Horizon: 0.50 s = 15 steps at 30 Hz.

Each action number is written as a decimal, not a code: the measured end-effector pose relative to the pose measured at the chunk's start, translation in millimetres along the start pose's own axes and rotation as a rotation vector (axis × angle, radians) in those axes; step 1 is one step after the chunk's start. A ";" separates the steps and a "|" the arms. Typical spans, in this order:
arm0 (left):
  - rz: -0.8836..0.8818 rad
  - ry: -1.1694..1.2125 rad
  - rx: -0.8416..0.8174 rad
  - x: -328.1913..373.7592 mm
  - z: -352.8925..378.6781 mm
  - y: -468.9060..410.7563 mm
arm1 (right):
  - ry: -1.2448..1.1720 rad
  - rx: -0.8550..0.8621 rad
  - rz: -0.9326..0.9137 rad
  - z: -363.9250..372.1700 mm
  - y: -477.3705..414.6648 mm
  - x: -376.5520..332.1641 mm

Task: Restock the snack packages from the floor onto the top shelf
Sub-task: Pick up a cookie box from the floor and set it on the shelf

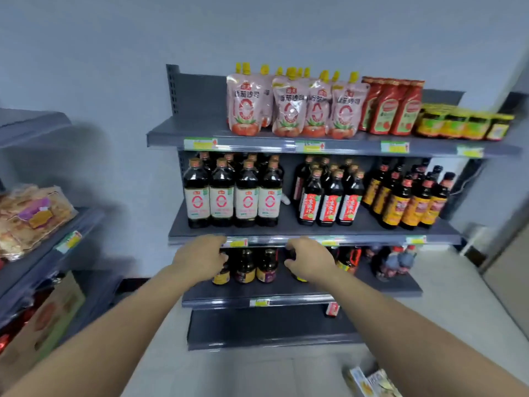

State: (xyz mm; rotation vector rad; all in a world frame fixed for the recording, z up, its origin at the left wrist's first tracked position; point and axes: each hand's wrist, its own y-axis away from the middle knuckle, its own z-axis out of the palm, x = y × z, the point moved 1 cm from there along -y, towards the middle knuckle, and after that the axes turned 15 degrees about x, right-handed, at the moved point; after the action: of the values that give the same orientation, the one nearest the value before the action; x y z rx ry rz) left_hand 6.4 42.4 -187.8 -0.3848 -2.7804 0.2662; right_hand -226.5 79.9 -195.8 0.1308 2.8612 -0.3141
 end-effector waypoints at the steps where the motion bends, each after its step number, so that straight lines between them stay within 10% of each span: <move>1: 0.030 0.012 -0.026 15.9 12.4 -1.9 | 0.020 -0.004 0.046 -3.5 10.1 22.1; 15: 0.373 0.025 -0.297 273.1 204.0 -11.8 | 0.118 -0.155 0.507 -14.9 124.2 308.7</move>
State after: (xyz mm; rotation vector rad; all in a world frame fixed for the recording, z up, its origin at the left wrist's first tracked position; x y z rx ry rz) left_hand -314.3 82.8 -296.7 -0.9741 -2.7081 -0.0716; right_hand -512.7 222.7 -288.5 0.8464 2.8205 0.0187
